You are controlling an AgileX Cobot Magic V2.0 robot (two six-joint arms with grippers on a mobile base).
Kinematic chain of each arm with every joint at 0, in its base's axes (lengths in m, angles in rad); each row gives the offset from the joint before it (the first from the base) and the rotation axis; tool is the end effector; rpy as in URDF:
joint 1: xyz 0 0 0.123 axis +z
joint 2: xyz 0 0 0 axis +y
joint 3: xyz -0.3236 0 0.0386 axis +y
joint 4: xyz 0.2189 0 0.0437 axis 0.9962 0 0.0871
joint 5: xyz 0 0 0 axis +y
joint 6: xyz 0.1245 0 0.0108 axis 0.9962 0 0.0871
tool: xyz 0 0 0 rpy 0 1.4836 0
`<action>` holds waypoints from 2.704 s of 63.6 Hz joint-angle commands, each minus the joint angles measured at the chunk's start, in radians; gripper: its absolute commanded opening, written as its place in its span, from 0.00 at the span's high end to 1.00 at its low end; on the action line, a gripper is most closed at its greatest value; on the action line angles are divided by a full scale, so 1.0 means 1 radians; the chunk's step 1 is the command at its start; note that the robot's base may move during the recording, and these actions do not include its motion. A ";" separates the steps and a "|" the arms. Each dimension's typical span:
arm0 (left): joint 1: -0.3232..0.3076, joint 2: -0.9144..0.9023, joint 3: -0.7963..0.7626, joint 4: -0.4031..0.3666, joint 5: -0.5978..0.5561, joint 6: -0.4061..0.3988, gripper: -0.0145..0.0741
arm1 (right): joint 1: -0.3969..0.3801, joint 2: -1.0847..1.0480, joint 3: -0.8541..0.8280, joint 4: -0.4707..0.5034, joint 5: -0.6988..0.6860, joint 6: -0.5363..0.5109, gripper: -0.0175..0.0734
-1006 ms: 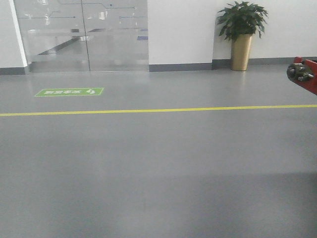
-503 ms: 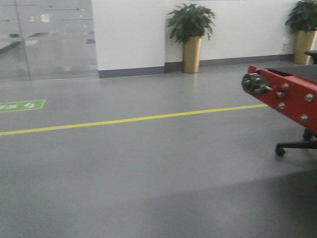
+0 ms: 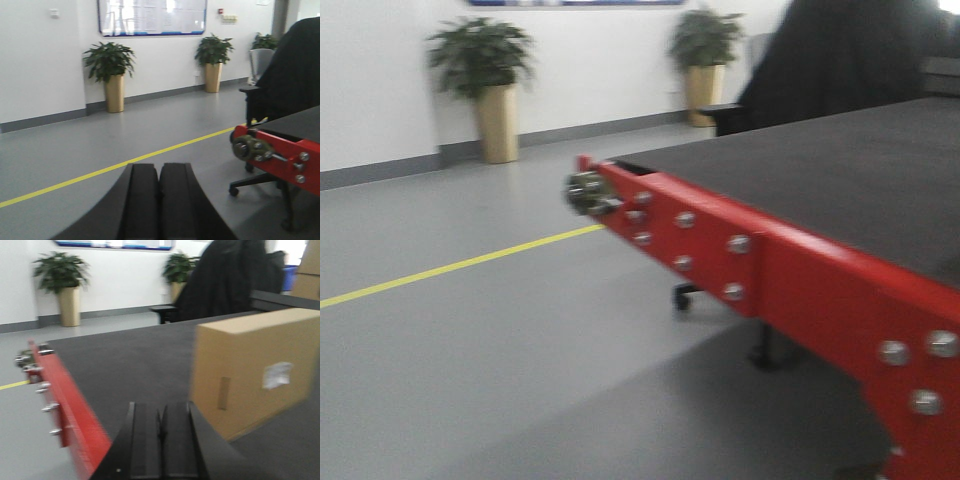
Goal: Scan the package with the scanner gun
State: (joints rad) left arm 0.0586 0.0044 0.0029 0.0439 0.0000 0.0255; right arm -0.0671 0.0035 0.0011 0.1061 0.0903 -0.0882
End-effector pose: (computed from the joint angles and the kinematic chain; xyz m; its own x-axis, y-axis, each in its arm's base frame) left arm 0.0203 0.0012 0.2150 0.0754 0.0739 -0.9944 -0.0640 0.9956 0.0691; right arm 0.0206 -0.0002 0.2044 -0.0062 0.0179 -0.9998 0.0576 0.9982 0.0175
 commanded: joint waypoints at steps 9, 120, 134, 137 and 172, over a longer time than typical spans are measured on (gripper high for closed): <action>-0.004 -0.004 -0.003 0.001 -0.018 -0.006 0.96 | 0.001 -0.004 -0.001 -0.007 -0.016 -0.007 0.98; -0.052 -0.004 -0.003 0.001 0.117 -0.006 0.96 | -0.060 -0.004 -0.001 -0.007 -0.046 -0.007 0.98; -0.092 -0.004 -0.003 0.001 0.117 -0.006 0.96 | -0.061 -0.004 -0.001 -0.007 -0.046 -0.007 0.98; -0.092 -0.004 -0.003 0.001 0.117 -0.006 0.96 | -0.061 -0.004 -0.001 -0.007 -0.046 -0.007 0.98; -0.092 -0.004 -0.003 0.001 0.117 -0.006 0.96 | -0.052 -0.004 -0.001 -0.007 -0.046 -0.007 0.98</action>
State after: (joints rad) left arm -0.0274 0.0027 0.0023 0.0439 0.1300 0.0255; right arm -0.1216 0.0035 0.0011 0.1061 0.0586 -0.0882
